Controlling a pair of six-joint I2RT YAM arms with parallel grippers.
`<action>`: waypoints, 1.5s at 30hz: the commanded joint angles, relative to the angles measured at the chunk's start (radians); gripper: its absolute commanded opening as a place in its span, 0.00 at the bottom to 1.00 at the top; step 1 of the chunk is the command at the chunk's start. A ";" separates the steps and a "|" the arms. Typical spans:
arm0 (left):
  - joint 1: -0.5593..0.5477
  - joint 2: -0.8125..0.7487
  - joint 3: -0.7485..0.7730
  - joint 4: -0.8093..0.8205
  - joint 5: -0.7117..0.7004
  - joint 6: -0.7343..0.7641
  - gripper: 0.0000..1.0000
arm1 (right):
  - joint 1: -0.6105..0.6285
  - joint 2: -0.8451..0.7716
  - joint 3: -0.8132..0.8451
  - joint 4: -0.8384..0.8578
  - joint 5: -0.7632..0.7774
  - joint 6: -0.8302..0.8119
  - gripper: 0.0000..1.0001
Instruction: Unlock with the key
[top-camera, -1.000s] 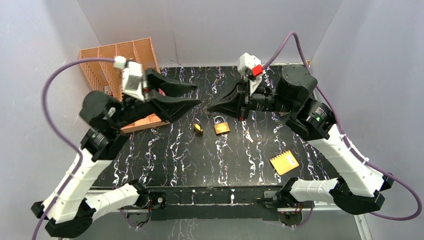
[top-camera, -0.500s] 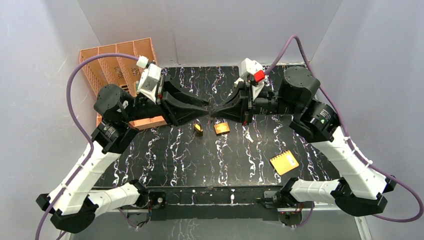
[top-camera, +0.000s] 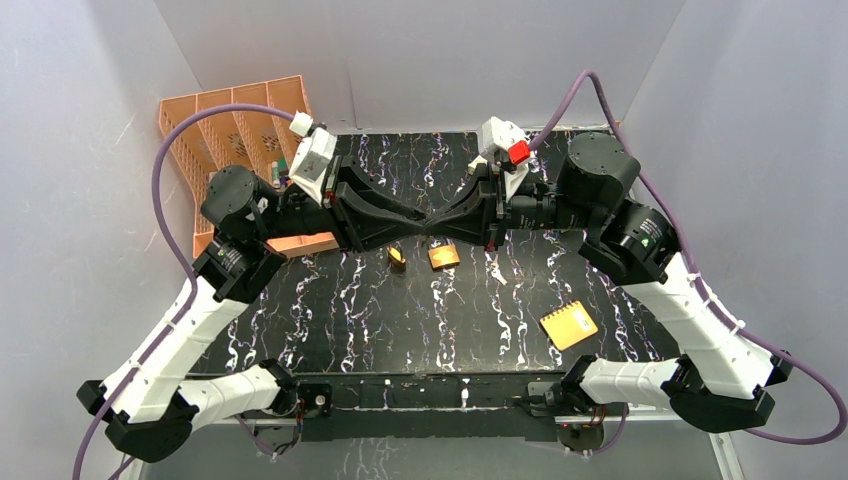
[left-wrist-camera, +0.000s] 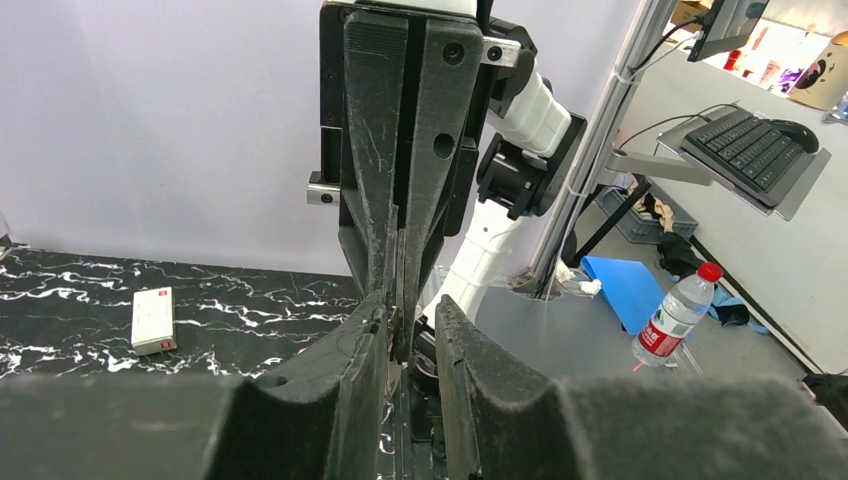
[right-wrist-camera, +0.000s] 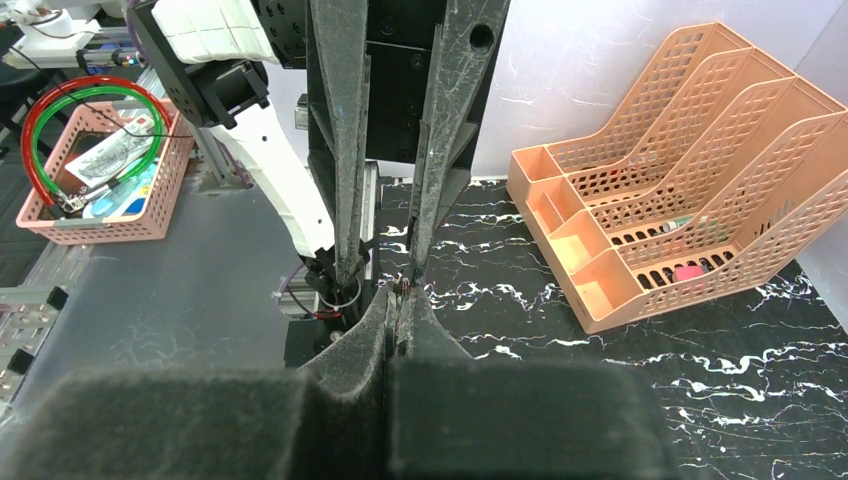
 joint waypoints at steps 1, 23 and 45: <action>-0.008 -0.005 -0.001 0.023 0.015 -0.010 0.22 | 0.003 -0.012 0.046 0.057 -0.014 -0.003 0.00; -0.016 -0.025 -0.029 0.033 -0.022 -0.011 0.00 | 0.003 -0.023 0.011 0.104 -0.049 0.021 0.00; -0.015 -0.096 -0.088 -0.008 -0.177 0.066 0.00 | 0.002 -0.074 -0.084 0.101 0.093 0.013 0.09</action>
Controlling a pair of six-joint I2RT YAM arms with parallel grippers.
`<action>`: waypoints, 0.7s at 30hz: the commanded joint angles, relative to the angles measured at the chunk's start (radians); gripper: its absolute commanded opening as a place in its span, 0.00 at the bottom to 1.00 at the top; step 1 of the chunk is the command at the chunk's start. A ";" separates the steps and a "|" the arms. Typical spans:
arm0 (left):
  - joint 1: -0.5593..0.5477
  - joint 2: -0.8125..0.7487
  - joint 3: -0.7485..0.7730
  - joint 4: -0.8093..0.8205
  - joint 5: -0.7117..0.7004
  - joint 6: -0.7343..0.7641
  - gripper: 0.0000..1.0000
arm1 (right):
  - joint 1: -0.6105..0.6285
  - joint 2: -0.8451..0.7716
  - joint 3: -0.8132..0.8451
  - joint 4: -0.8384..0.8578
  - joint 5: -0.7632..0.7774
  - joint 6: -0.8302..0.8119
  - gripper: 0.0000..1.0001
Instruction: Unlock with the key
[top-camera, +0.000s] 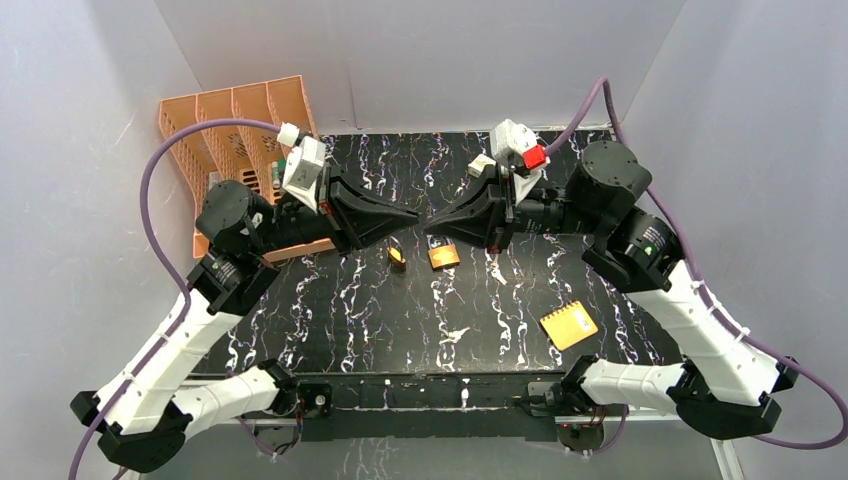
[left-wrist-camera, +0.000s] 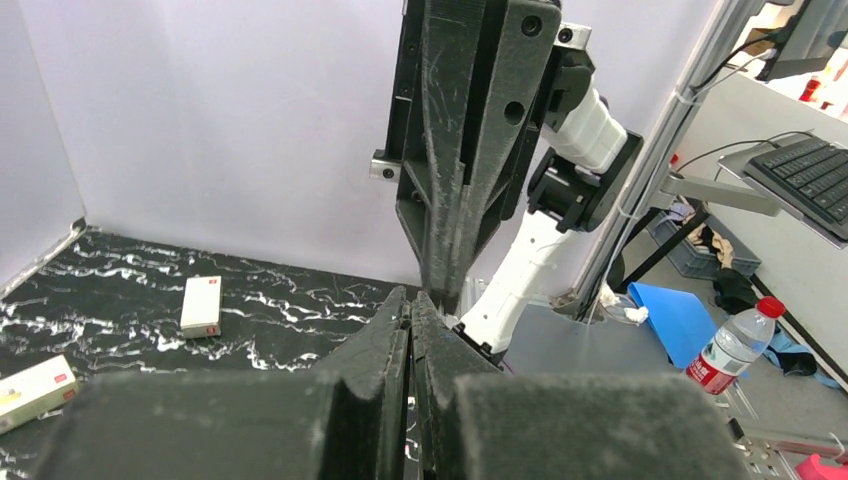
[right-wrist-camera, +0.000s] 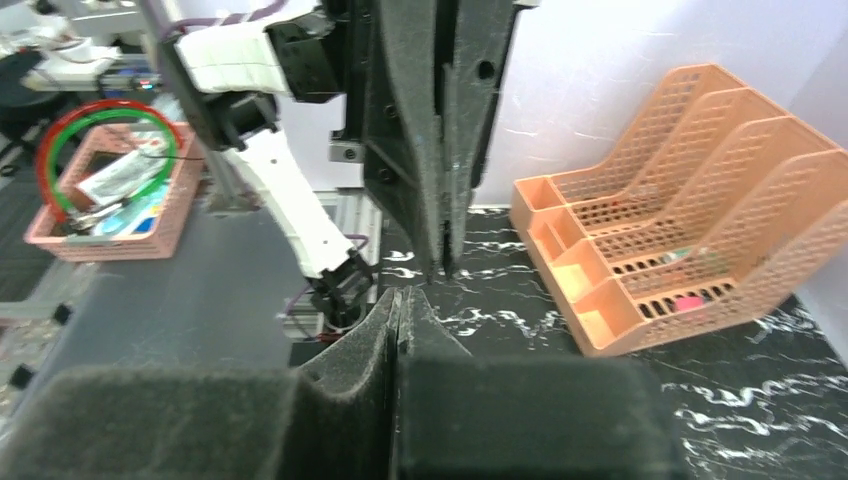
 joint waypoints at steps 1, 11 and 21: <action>-0.005 -0.049 -0.041 -0.016 -0.071 0.043 0.00 | 0.003 -0.045 -0.054 -0.016 0.182 -0.028 0.14; -0.005 -0.356 -0.433 -0.087 -0.500 0.018 0.95 | 0.001 -0.176 -0.583 -0.094 0.582 0.263 0.46; -0.005 -0.575 -0.578 -0.309 -0.808 -0.163 0.98 | 0.060 -0.016 -0.802 -0.110 0.554 0.371 0.49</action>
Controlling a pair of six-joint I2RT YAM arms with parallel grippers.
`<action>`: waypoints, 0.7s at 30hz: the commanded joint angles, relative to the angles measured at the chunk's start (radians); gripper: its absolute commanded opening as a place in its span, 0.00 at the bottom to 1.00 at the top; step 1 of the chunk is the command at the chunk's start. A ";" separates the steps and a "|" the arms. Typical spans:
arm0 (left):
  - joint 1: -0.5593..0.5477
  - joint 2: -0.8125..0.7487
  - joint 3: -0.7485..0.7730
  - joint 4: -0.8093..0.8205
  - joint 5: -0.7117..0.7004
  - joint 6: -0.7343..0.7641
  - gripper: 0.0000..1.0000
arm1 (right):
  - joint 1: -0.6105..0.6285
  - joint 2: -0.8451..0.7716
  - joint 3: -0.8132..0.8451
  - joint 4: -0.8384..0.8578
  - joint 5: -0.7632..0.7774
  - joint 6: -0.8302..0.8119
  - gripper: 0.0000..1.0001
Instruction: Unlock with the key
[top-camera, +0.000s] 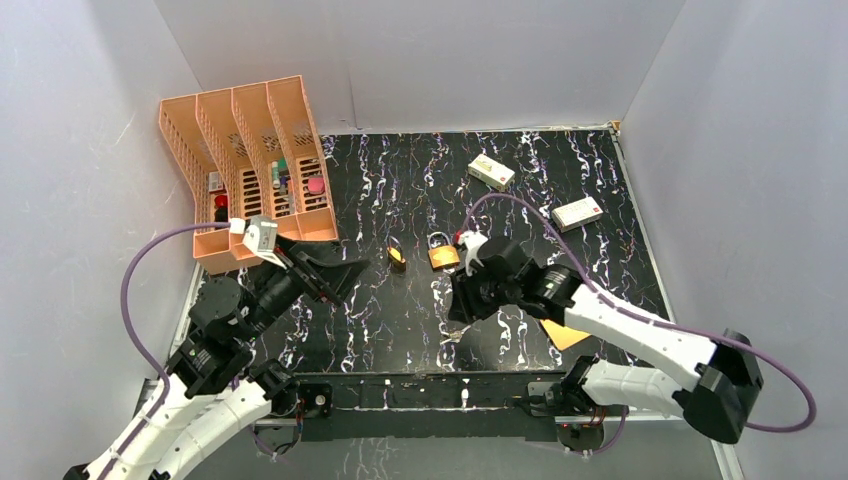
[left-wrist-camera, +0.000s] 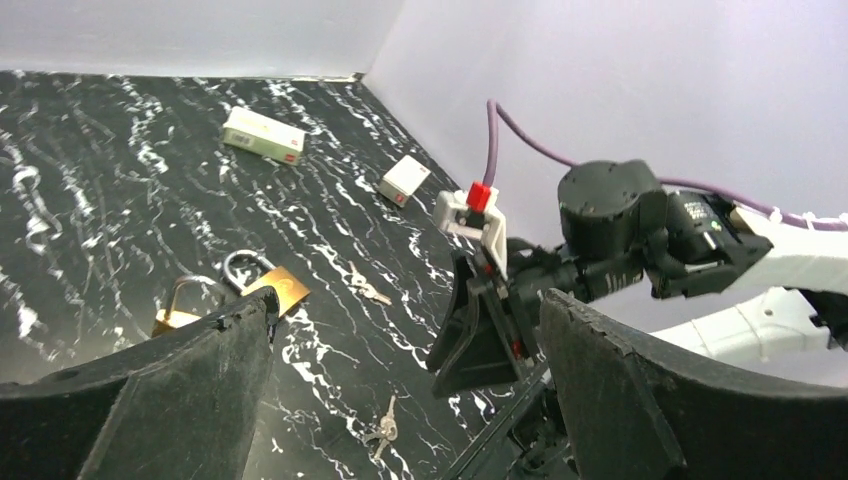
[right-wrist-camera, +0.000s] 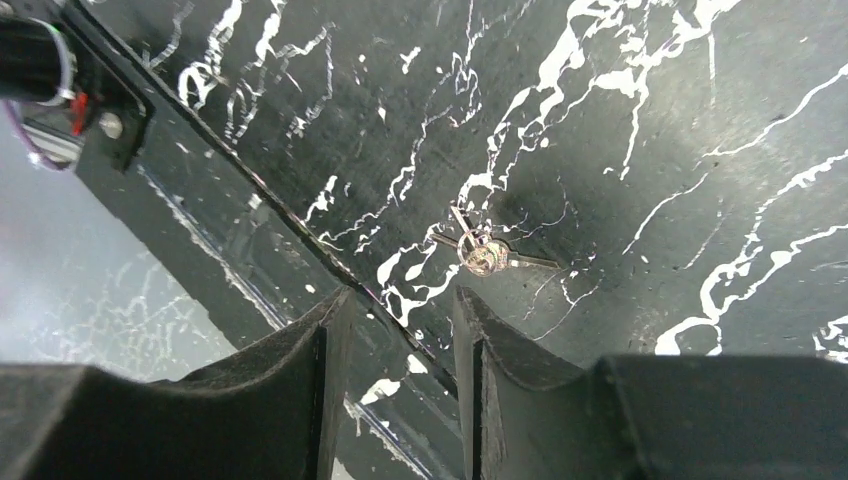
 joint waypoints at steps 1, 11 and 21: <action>-0.004 -0.039 -0.010 -0.104 -0.159 -0.068 0.98 | 0.061 0.108 0.022 0.020 0.050 0.045 0.50; -0.004 -0.116 -0.039 -0.172 -0.229 -0.074 0.98 | 0.185 0.347 0.052 0.021 0.218 0.088 0.51; -0.005 -0.136 -0.043 -0.194 -0.262 -0.065 0.98 | 0.196 0.445 0.079 0.033 0.309 0.079 0.46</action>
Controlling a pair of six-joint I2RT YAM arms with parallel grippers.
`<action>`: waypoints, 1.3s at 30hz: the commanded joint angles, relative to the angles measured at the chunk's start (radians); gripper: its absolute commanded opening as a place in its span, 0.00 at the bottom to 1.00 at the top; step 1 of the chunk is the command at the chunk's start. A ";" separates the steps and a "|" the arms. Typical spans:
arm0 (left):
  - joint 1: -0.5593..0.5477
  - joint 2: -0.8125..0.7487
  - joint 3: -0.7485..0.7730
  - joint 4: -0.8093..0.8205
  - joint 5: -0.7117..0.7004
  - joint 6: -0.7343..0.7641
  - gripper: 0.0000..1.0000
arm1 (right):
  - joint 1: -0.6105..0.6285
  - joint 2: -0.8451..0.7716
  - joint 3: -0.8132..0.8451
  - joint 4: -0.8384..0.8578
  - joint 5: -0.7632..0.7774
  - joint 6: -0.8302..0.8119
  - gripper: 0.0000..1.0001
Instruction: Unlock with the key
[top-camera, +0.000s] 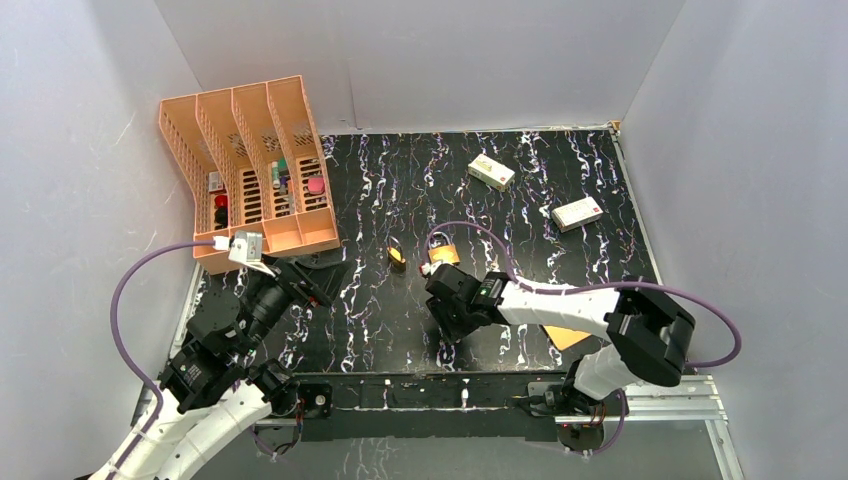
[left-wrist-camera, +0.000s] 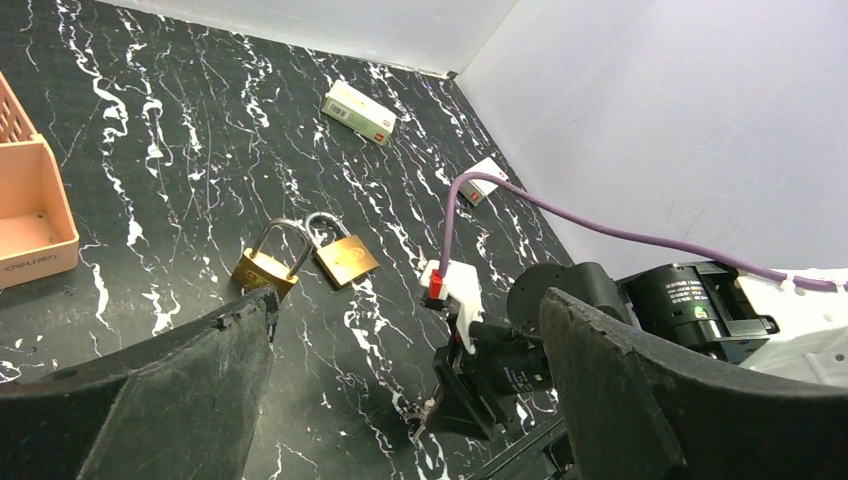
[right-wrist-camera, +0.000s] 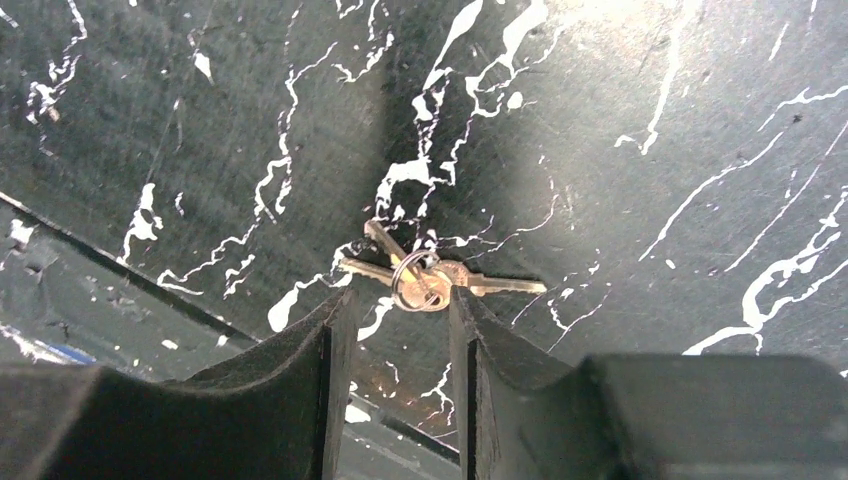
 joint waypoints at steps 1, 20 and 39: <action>-0.005 -0.009 -0.002 -0.005 -0.028 0.006 0.98 | 0.006 0.031 0.051 0.026 0.064 0.001 0.45; -0.004 0.016 0.001 0.015 -0.006 -0.003 0.98 | 0.006 -0.138 0.151 -0.082 0.125 -0.039 0.00; -0.005 0.409 0.039 0.707 0.577 0.038 0.82 | 0.004 -0.261 0.887 -0.310 0.064 -0.164 0.00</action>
